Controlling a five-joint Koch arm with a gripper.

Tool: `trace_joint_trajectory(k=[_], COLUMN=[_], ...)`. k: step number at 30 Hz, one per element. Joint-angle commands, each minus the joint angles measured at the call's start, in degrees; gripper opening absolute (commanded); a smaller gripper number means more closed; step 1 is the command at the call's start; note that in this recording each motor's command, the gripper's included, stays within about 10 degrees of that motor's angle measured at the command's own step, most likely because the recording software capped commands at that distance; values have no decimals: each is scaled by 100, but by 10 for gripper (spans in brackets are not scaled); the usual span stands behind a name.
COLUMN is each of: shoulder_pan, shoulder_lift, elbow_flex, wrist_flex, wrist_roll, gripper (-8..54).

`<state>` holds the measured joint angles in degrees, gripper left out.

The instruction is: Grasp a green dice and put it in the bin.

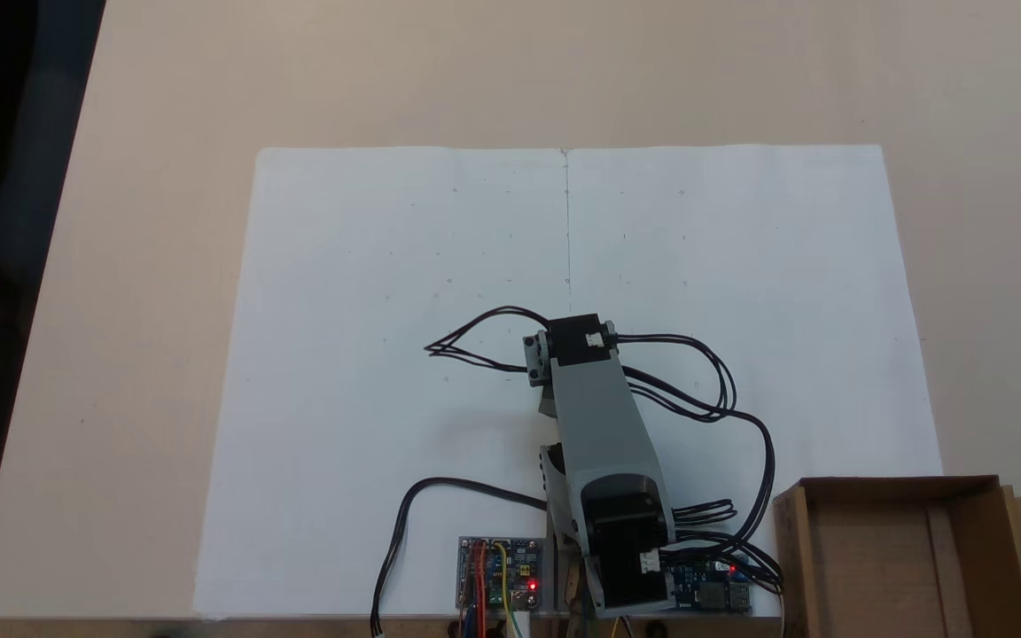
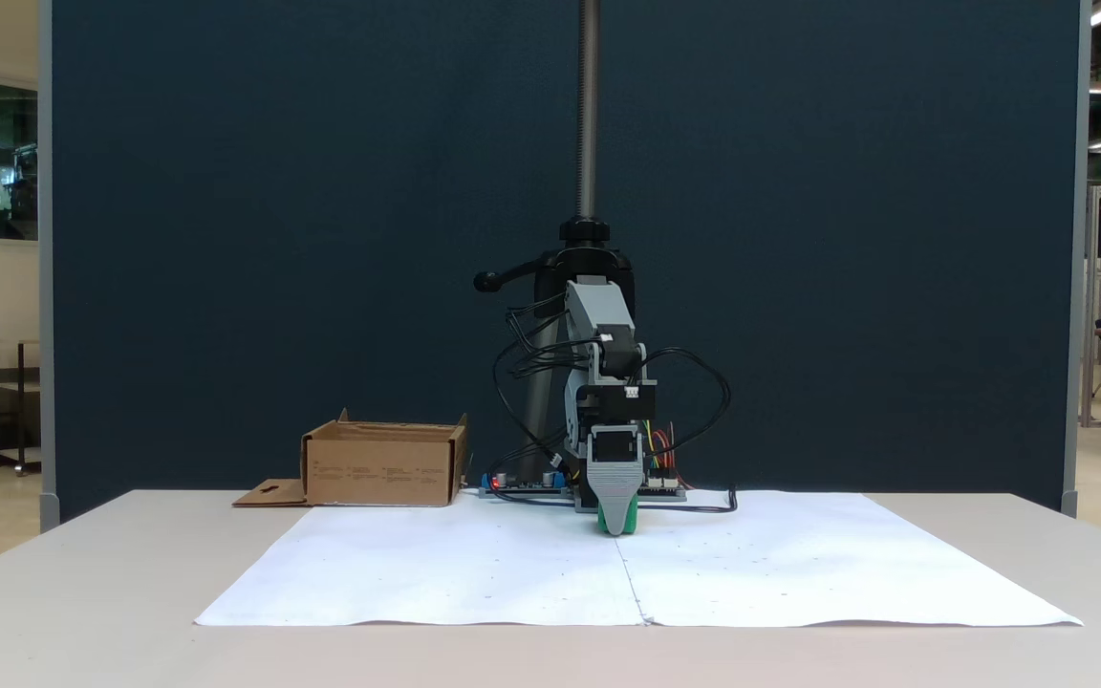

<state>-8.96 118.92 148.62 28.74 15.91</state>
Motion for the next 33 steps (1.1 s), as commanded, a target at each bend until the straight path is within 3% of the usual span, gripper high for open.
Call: trace_joint_trajectory(k=[1, 19, 33], shoulder_pan=[-88, 580, 1978], shoulder_lift=[70, 1433, 1556], elbow_flex=[62, 53, -659], wrist_flex=[-334, -1916, -2593], wrist_roll=[132, 132, -308], gripper=[137, 137, 138])
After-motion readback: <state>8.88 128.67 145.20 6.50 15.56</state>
